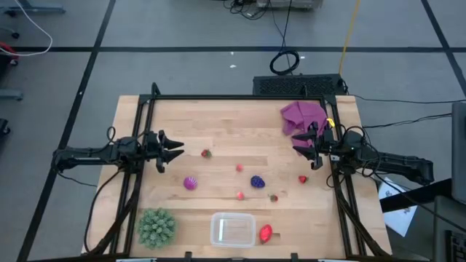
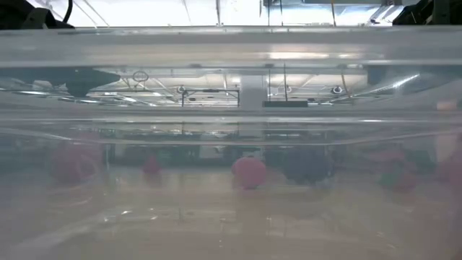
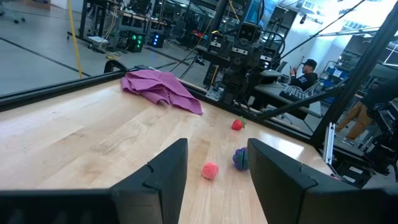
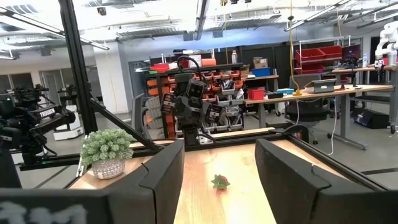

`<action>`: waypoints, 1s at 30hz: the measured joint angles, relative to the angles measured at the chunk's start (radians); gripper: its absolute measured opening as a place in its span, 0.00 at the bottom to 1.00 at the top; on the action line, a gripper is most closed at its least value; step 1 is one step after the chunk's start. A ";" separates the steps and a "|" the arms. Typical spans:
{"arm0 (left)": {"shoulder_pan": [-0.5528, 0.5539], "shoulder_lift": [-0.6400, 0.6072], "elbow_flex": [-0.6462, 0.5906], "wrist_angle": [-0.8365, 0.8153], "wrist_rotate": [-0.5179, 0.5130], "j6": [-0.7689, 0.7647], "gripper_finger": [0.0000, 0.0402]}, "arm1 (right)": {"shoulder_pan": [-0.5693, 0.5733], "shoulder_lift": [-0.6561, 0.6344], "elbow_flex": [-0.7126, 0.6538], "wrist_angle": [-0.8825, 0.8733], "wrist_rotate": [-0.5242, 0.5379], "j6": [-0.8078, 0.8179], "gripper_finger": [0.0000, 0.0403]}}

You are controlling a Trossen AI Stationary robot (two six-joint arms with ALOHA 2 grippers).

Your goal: Pick and placing Produce into tupperware

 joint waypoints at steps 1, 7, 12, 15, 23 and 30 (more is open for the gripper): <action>0.000 0.000 0.000 0.000 0.000 0.000 0.43 | 0.000 0.000 0.000 0.000 0.000 0.000 0.47; 0.000 0.000 0.000 0.000 0.000 0.000 0.43 | 0.000 0.000 0.000 0.000 0.000 0.000 0.47; 0.000 0.000 0.000 0.000 0.000 0.000 0.43 | 0.000 0.000 0.000 0.000 0.000 0.000 0.47; 0.000 0.000 0.000 0.000 0.000 0.000 0.43 | 0.000 0.000 0.000 0.000 0.000 0.000 0.47; 0.000 0.000 0.000 0.000 0.000 0.000 0.43 | 0.000 0.000 0.000 0.000 0.000 0.039 0.47; 0.000 0.000 0.000 0.003 0.000 0.000 0.43 | 0.000 0.000 0.000 0.033 0.000 0.145 0.47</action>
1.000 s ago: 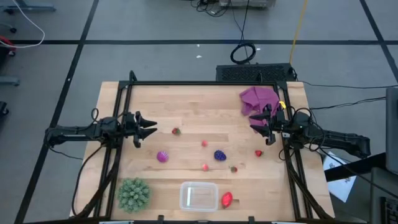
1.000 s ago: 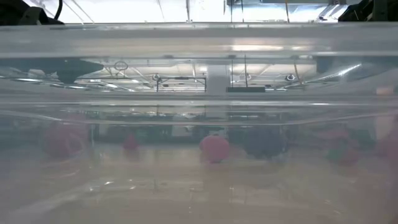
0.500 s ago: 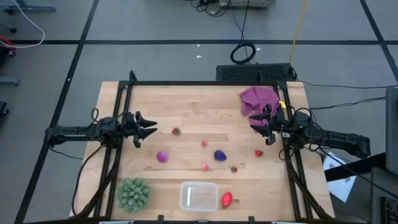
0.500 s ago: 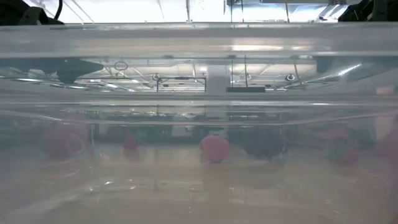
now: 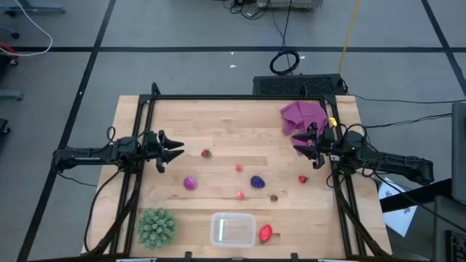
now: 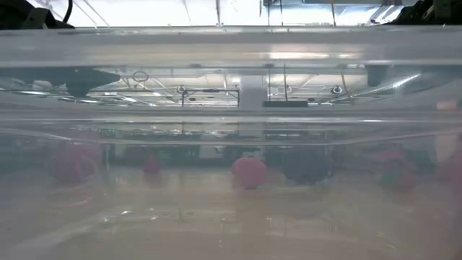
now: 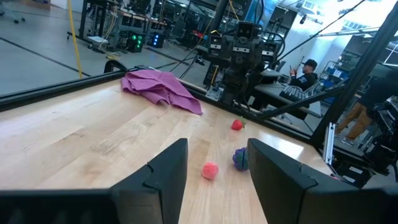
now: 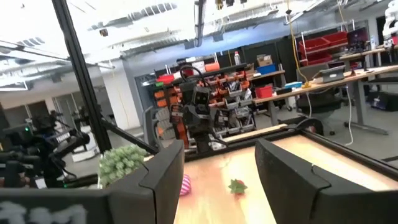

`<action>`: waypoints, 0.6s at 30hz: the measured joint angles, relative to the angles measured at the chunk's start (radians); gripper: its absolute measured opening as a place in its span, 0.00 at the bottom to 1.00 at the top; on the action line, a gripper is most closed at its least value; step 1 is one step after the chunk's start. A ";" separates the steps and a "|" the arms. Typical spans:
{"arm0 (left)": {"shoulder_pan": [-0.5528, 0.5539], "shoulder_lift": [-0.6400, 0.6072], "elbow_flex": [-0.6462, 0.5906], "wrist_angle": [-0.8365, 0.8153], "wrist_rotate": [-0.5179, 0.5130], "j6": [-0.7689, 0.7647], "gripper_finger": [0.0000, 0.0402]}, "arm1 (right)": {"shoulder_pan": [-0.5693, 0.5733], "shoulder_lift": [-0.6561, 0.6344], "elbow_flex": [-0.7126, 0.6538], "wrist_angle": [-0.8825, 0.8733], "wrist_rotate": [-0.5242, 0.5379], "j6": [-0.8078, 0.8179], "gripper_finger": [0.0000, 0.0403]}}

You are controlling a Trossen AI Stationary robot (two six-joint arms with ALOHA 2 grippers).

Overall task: Pick and placing Produce into tupperware
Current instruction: Put the left strawberry into the transparent bin

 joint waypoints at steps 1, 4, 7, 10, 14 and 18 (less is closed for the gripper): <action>0.000 0.000 0.000 0.004 0.000 0.000 0.43 | 0.000 0.000 0.000 0.009 0.000 0.001 0.47; 0.000 0.000 0.000 0.013 0.000 0.000 0.43 | 0.000 0.000 0.000 0.022 0.000 0.002 0.47; 0.000 0.000 0.000 0.016 -0.028 0.038 0.43 | 0.000 0.000 0.000 0.025 0.000 -0.001 0.47; 0.000 0.000 0.000 0.036 -0.073 0.059 0.43 | 0.000 0.000 0.000 0.024 0.000 -0.001 0.47; 0.000 0.000 0.000 0.078 -0.152 0.073 0.43 | 0.000 0.000 0.000 0.031 0.000 -0.029 0.47; 0.000 0.000 0.000 0.097 -0.184 0.130 0.43 | 0.000 0.000 0.000 0.109 0.000 -0.145 0.47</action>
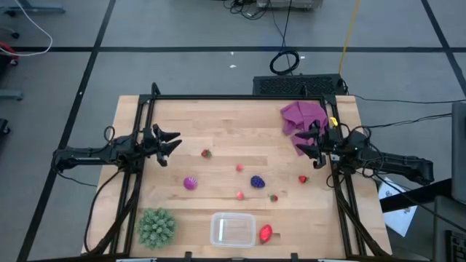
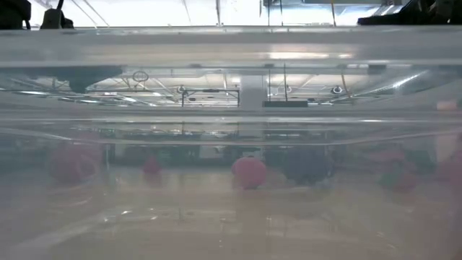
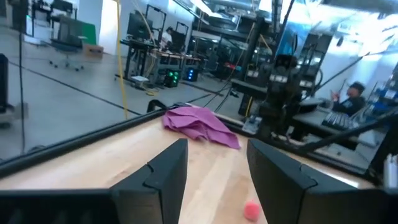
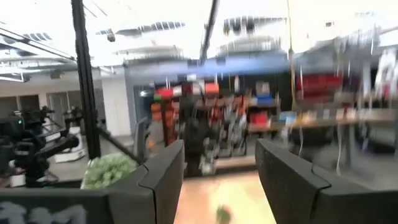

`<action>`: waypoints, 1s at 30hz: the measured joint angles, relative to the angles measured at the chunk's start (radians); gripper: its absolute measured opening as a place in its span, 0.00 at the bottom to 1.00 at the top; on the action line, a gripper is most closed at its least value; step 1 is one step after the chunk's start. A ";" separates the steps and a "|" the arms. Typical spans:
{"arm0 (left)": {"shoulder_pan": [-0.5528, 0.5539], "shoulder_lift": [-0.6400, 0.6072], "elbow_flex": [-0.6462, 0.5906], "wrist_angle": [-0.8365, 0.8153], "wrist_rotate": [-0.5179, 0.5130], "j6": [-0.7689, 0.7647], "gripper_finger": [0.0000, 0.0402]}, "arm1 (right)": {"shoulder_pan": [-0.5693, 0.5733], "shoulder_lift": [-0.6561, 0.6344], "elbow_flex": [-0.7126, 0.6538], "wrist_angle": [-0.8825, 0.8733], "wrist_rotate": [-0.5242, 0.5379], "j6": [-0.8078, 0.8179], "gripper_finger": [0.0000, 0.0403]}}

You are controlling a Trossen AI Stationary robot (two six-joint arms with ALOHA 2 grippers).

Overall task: Pick and placing Produce into tupperware
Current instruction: Put the left strawberry into the transparent bin

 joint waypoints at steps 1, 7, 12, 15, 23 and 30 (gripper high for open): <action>0.000 0.000 0.000 -0.004 0.002 0.011 0.43 | 0.000 0.000 0.000 0.034 0.000 -0.018 0.47; 0.000 0.000 0.000 -0.023 0.070 -0.027 0.43 | 0.000 -0.001 0.000 0.170 0.005 -0.107 0.47; 0.000 0.000 0.000 -0.039 0.079 -0.070 0.43 | 0.000 0.000 0.000 0.156 0.005 -0.137 0.47; 0.000 0.000 0.000 -0.027 0.061 -0.035 0.43 | 0.000 0.000 0.003 0.164 0.006 -0.154 0.47; 0.000 0.000 0.214 -0.199 -0.089 0.181 0.43 | 0.000 0.044 0.237 -0.087 0.116 -0.336 0.47; 0.000 0.069 0.646 -0.639 -0.072 0.059 0.43 | 0.001 0.277 0.706 -0.528 0.166 -0.395 0.47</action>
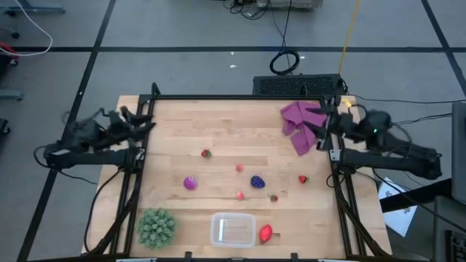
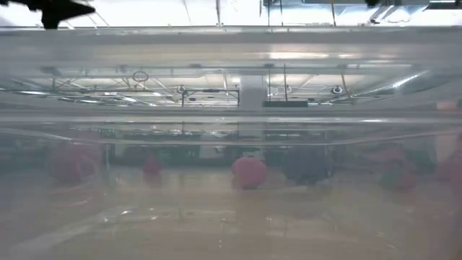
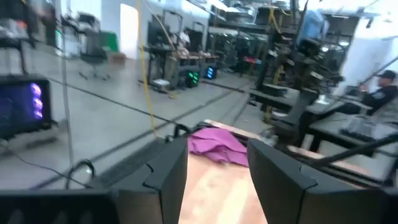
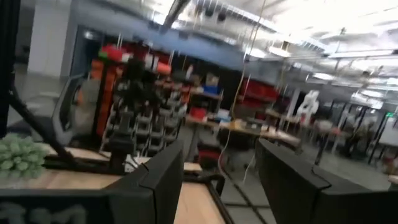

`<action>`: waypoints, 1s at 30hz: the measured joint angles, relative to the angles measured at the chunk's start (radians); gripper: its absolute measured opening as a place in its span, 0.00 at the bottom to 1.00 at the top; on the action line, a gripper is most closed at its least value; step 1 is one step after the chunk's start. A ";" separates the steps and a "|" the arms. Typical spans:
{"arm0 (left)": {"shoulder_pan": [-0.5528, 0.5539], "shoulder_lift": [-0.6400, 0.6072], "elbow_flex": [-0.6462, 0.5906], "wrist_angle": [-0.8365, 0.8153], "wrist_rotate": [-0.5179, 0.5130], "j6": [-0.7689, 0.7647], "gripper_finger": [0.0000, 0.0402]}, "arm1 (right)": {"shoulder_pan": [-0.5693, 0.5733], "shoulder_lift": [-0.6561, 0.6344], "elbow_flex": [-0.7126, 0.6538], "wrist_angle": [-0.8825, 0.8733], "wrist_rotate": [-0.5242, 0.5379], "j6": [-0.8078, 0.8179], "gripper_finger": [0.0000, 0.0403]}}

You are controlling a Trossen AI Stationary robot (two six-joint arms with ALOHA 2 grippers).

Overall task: Pick and placing Produce into tupperware
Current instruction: Put the left strawberry into the transparent bin

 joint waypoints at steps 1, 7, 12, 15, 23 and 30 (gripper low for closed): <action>0.000 0.024 0.046 -0.035 0.010 -0.007 0.43 | 0.000 0.038 0.058 -0.058 0.000 0.003 0.47; 0.000 0.217 0.179 -0.195 0.023 -0.077 0.43 | 0.001 0.291 0.335 -0.438 0.020 0.120 0.46; 0.000 0.421 0.212 -0.307 0.073 -0.153 0.43 | 0.013 0.476 0.384 -0.595 0.019 0.203 0.46; 0.000 0.517 0.218 -0.311 0.116 -0.162 0.43 | 0.028 0.559 0.386 -0.598 0.018 0.202 0.46; -0.001 0.656 0.218 -0.317 0.161 -0.166 0.43 | 0.053 0.681 0.386 -0.602 0.018 0.205 0.46; -0.014 0.660 0.218 -0.320 0.187 -0.222 0.43 | 0.076 0.678 0.380 -0.659 0.009 0.293 0.46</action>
